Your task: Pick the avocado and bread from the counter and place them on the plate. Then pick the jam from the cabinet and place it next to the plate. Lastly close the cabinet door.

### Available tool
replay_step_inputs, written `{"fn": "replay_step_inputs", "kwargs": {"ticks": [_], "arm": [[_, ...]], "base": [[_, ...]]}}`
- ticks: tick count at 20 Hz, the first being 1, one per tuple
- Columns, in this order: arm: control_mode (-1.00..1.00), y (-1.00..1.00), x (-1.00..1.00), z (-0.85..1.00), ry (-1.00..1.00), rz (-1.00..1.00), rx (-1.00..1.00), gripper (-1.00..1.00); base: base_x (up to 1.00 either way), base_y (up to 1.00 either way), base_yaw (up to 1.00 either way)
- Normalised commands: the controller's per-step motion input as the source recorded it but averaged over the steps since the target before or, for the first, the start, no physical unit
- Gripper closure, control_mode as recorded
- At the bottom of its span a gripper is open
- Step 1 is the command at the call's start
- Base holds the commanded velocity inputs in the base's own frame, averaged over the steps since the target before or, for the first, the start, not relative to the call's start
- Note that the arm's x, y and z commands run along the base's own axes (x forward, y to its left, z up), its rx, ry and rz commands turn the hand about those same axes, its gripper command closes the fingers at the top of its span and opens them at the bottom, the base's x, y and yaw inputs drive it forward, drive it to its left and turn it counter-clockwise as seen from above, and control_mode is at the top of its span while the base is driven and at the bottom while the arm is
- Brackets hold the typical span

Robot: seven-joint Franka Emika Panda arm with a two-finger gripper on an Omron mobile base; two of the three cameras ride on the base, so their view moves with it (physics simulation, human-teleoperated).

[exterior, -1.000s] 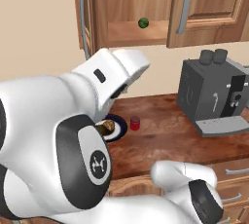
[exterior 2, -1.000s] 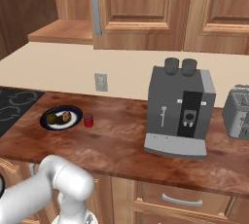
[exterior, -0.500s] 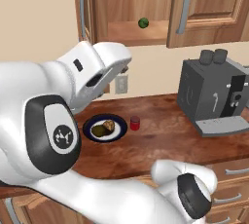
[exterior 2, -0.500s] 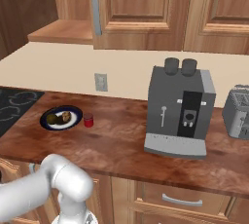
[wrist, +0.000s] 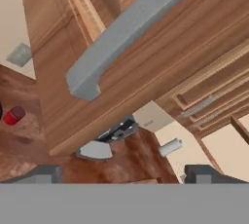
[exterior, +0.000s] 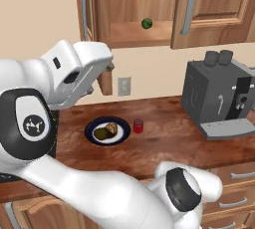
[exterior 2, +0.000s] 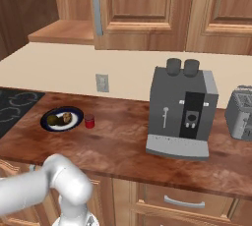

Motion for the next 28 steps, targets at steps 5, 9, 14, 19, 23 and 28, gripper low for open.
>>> {"fn": "replay_step_inputs", "kwargs": {"ticks": [5,9,14,19,23,28], "arm": [[-1.00,0.09,0.23,0.00,0.24,-0.01,0.00,-1.00],[-1.00,0.31,0.24,0.00,0.23,-0.05,0.00,-1.00],[-1.00,0.51,0.27,0.00,0.14,-0.10,-0.02,-1.00],[-1.00,0.27,0.17,0.08,0.09,-0.08,0.00,-1.00],[-1.00,0.00,0.04,0.29,0.08,-0.06,0.00,-1.00],[-1.00,0.00,0.11,0.14,0.04,-0.08,0.00,-1.00]], "base": [[0.00,0.00,0.00],[0.00,0.00,0.00],[0.00,0.00,0.00],[0.00,0.00,0.00],[0.00,0.00,0.00],[0.00,0.00,0.00]]}}
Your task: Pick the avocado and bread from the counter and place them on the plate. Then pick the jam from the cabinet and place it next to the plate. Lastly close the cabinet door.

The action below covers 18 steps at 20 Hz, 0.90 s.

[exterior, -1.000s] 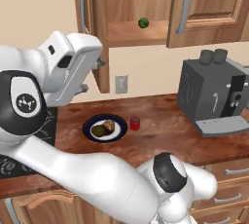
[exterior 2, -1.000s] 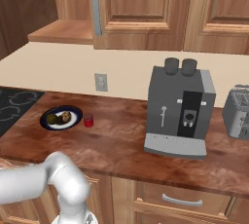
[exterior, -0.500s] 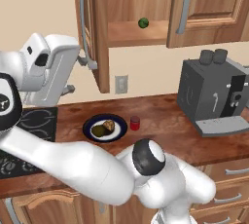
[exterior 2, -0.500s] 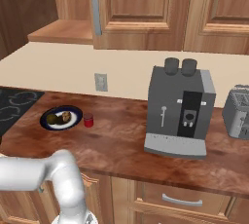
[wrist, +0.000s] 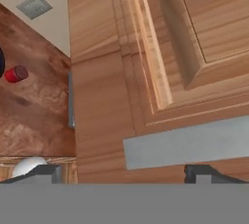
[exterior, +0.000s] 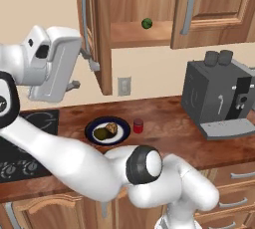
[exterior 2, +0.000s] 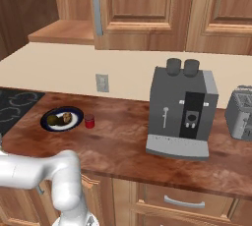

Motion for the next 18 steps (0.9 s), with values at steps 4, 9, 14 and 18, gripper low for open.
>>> {"fn": "replay_step_inputs", "kwargs": {"ticks": [4,9,14,18], "arm": [[-1.00,0.00,0.31,0.00,0.04,-0.07,0.00,-1.00],[-1.00,-0.04,0.23,0.01,0.02,-0.07,0.00,-1.00],[-1.00,-0.49,0.36,0.21,0.09,-0.01,0.03,-1.00],[-1.00,-0.71,0.33,0.21,0.13,0.00,0.08,-1.00]], "base": [[0.00,0.00,0.00],[0.00,0.00,0.00],[0.00,0.00,0.00],[0.00,0.00,0.00]]}}
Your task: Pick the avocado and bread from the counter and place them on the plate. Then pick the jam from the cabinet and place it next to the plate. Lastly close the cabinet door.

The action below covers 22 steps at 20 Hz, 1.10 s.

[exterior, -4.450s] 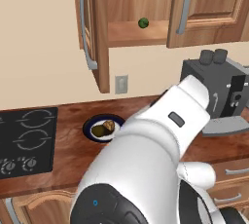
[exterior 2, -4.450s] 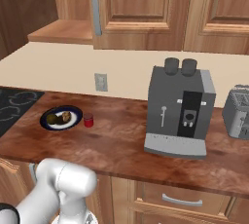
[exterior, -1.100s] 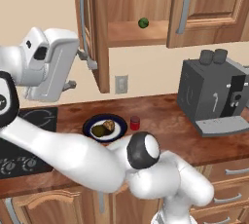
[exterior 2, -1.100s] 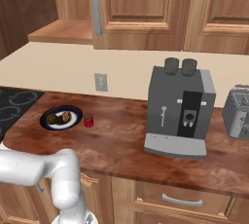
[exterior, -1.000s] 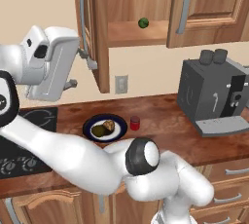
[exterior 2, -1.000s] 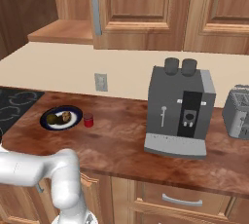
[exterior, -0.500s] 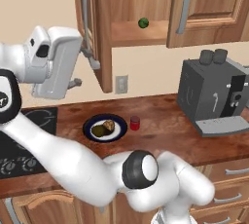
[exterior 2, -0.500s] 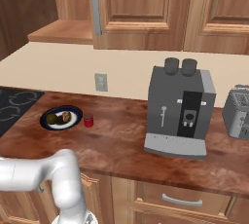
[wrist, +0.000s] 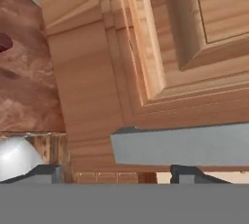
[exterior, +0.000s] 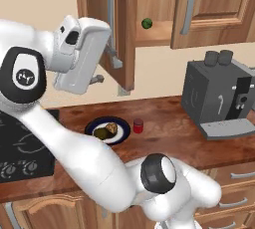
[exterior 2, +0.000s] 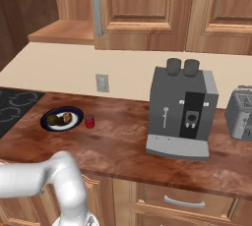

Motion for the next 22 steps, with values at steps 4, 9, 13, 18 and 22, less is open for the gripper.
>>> {"fn": "replay_step_inputs", "kwargs": {"ticks": [4,9,13,18,22], "arm": [[-1.00,-0.81,0.39,0.07,0.08,0.00,0.10,-1.00],[-1.00,-0.89,0.56,0.03,0.06,0.00,0.11,-1.00],[-1.00,-0.97,0.73,0.00,0.06,0.03,0.13,-1.00],[-1.00,-0.89,0.72,0.00,0.06,0.06,0.12,-1.00],[-1.00,-0.86,0.69,0.07,0.01,0.10,0.14,-1.00]], "base": [[0.00,0.00,0.00],[0.00,0.00,0.00],[0.00,0.00,0.00],[0.00,0.00,0.00],[0.00,0.00,0.00]]}}
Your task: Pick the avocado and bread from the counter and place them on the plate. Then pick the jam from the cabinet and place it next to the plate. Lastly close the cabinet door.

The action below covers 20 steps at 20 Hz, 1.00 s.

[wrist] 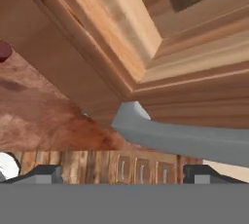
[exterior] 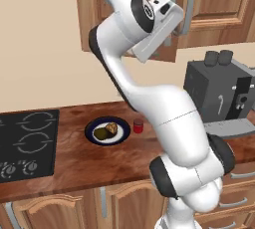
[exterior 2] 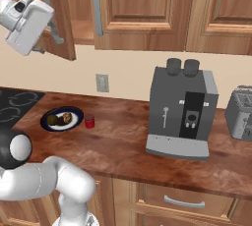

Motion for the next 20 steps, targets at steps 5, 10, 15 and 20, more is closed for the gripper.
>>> {"fn": "replay_step_inputs", "kwargs": {"ticks": [5,10,15,20], "arm": [[-1.00,-0.99,0.55,0.12,-0.01,0.25,0.22,-1.00],[-1.00,-0.91,0.72,0.03,-0.06,0.22,0.25,-1.00],[-1.00,-0.32,0.98,0.00,-0.09,0.07,0.13,-1.00],[-1.00,0.31,0.83,0.00,-0.21,-0.16,0.01,-1.00]], "base": [[0.00,0.00,0.00],[0.00,0.00,0.00],[0.00,0.00,0.00],[0.00,0.00,0.00]]}}
